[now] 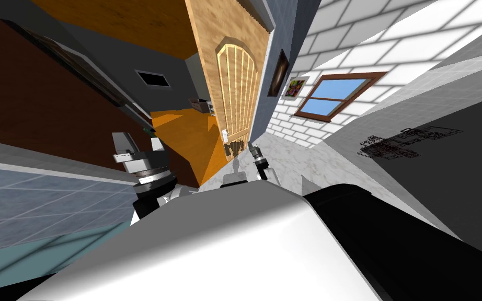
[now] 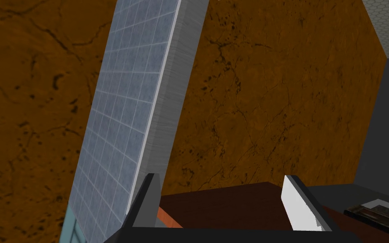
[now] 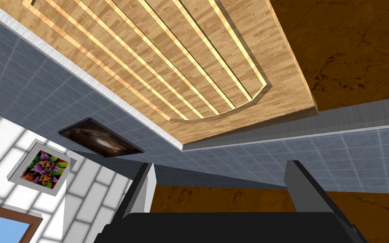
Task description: Push the door open
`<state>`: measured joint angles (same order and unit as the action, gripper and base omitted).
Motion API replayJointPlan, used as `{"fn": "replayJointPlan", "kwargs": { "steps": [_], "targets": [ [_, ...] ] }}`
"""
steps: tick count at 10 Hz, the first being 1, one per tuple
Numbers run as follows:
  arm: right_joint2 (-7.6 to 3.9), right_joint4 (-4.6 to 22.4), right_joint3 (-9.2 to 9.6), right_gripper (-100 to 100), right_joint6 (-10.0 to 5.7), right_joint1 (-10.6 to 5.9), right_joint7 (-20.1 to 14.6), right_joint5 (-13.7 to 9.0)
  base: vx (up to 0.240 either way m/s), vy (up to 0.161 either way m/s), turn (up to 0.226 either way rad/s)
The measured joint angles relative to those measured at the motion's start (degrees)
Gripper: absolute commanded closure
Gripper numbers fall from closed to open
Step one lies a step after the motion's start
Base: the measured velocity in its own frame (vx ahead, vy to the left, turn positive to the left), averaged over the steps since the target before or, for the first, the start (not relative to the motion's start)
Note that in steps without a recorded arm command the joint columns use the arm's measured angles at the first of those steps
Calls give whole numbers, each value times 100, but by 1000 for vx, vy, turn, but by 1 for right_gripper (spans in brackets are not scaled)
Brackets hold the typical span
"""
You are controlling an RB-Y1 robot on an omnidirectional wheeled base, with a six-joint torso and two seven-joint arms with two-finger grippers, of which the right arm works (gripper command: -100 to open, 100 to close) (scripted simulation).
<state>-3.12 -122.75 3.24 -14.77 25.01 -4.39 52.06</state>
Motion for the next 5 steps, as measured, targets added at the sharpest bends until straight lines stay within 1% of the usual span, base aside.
{"fn": "replayJointPlan", "kwargs": {
  "steps": [1, 2, 3, 4, 5],
  "targets": [
    [3, 54, -12, -100, 19, -22, -9, 162, 44, -21, 97],
    [-7, 100, 0, -100, 67, -23, -27, 333, 43, -24, 51],
    [-16, 132, 17, -100, 121, -44, -45, 511, 20, -17, -3],
    [-17, 145, 18, -100, 138, -50, -50, 622, 34, -21, 86],
    [4, 204, 28, -100, 164, -53, -48, 792, 40, -24, 69]
  ]
}}
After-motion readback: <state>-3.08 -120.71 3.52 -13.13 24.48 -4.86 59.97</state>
